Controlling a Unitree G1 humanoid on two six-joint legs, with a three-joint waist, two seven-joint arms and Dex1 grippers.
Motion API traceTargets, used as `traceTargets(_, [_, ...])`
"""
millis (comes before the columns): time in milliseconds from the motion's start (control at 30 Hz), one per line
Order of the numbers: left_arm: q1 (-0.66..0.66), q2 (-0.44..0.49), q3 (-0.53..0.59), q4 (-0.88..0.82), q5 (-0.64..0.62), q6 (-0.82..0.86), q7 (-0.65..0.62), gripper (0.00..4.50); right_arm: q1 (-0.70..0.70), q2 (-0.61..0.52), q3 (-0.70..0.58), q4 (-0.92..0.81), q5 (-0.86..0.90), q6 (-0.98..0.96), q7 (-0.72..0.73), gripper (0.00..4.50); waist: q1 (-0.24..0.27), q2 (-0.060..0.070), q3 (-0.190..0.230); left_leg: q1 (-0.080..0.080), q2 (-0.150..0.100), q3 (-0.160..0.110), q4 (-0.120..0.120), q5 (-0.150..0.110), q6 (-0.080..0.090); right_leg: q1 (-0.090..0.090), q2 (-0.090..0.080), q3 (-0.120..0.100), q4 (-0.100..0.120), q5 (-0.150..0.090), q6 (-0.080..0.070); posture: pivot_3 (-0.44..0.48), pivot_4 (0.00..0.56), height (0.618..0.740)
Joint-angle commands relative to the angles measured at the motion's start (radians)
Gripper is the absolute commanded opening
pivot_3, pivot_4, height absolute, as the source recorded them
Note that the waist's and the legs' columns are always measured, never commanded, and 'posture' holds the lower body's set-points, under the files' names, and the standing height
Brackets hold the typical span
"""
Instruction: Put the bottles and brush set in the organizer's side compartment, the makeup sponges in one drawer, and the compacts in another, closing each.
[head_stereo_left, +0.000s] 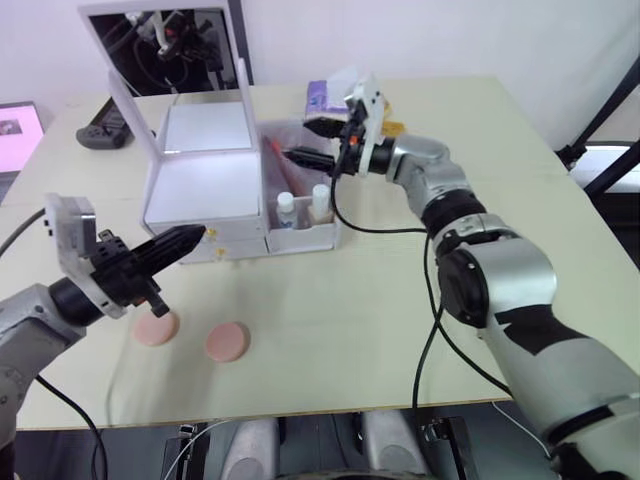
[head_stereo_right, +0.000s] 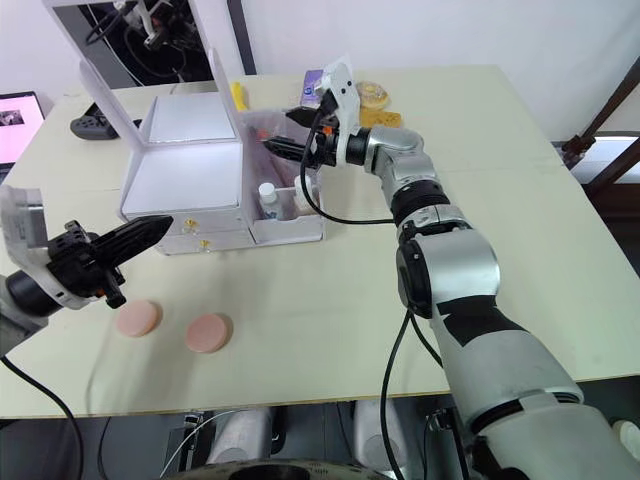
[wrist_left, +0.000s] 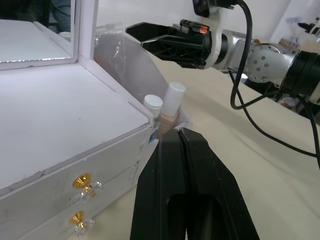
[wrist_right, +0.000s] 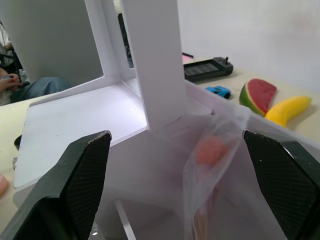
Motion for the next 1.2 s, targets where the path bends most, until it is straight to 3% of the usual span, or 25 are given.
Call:
traceTargets(33, [-0.007, 0.007, 0.006, -0.003, -0.004, -0.016, -0.016, 0.0, -0.063, -0.048, -0.027, -0.066, 0.019, -0.033, 0.018, 4.47, 0.0, 0.0, 0.0, 0.0, 0.0, 0.0, 0.0, 0.0, 0.0, 0.0, 0.0, 0.0, 0.0, 0.0, 0.0, 0.0, 0.15, 0.74])
traceTargets(133, [-0.002, 0.005, 0.009, -0.001, 0.0, -0.017, -0.025, 0.0, -0.054, -0.067, -0.011, -0.117, 0.016, -0.033, 0.059, 4.47, -0.001, 0.0, 0.0, 0.0, 0.0, 0.001, 0.0, 0.0, 0.0, 0.0, 0.0, 0.001, 0.0, 0.0, 0.0, 0.0, 0.15, 0.74])
traceTargets(300, [-0.004, 0.004, 0.011, 0.003, 0.006, -0.02, -0.026, 0.0, 0.025, -0.071, 0.065, -0.316, -0.037, -0.009, 0.006, 4.47, -0.001, 0.0, 0.0, 0.003, 0.0, 0.002, -0.001, 0.0, 0.0, 0.0, 0.002, 0.004, 0.001, 0.0, 0.0, 0.0, 0.15, 0.74])
traceTargets(500, [-0.016, 0.007, 0.005, 0.017, 0.024, -0.026, -0.026, 0.0, 0.095, -0.102, 0.187, -0.612, -0.069, 0.244, 0.021, 4.47, 0.001, 0.0, 0.0, 0.003, 0.0, 0.002, 0.0, 0.0, 0.0, 0.0, 0.002, 0.005, 0.002, 0.0, 0.0, 0.0, 0.15, 0.74])
traceTargets(600, [-0.031, 0.004, -0.006, 0.024, 0.035, -0.029, -0.024, 0.0, 0.1, -0.112, 0.25, -0.642, -0.135, 0.206, -0.032, 3.26, 0.002, 0.0, 0.0, 0.003, 0.0, 0.002, 0.0, 0.0, 0.0, 0.0, 0.002, 0.005, 0.002, 0.0, 0.0, 0.0, 0.15, 0.74])
traceTargets(800, [-0.047, -0.006, -0.006, 0.027, 0.034, -0.041, -0.038, 0.0, 0.054, -0.098, 0.333, -0.566, -0.206, 0.099, -0.043, 0.25, 0.0, 0.0, 0.0, 0.004, 0.0, 0.003, -0.001, 0.0, 0.0, 0.0, 0.002, 0.005, 0.002, 0.0, 0.0, 0.0, 0.15, 0.74])
traceTargets(833, [-0.048, -0.01, 0.0, 0.025, 0.026, -0.043, -0.04, 0.0, 0.045, -0.097, 0.348, -0.55, -0.222, 0.082, -0.048, 0.05, 0.0, 0.0, 0.0, 0.004, 0.0, 0.003, -0.001, 0.0, 0.0, 0.0, 0.002, 0.005, 0.002, 0.0, 0.0, 0.0, 0.15, 0.74])
traceTargets(1200, [-0.048, 0.012, 0.082, 0.001, 0.009, -0.065, -0.019, 0.0, -0.125, 0.004, 0.428, -0.244, -0.354, -0.071, -0.193, 0.05, 0.0, 0.0, 0.0, 0.004, 0.0, 0.003, -0.001, 0.0, 0.0, 0.0, 0.002, 0.006, 0.002, 0.0, 0.0, 0.0, 0.15, 0.74])
